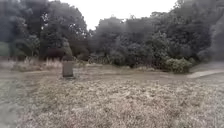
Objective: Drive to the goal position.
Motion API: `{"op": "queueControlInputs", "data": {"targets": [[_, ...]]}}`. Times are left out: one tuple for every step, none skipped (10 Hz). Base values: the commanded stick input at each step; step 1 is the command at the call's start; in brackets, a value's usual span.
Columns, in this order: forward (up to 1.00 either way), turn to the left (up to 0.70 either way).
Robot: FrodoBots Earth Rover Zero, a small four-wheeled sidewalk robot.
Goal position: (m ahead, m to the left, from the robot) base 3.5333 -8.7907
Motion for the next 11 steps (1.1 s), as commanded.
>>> {"op": "queueControlInputs", "data": {"targets": [[0.00, 0.00], [0.00, 0.31], [0.00, 0.39], [0.00, 0.42], [0.00, 0.33], [0.00, 0.23], [0.45, 0.00], [0.45, 0.00], [0.45, 0.00], [0.45, 0.00], [0.45, 0.00]]}}
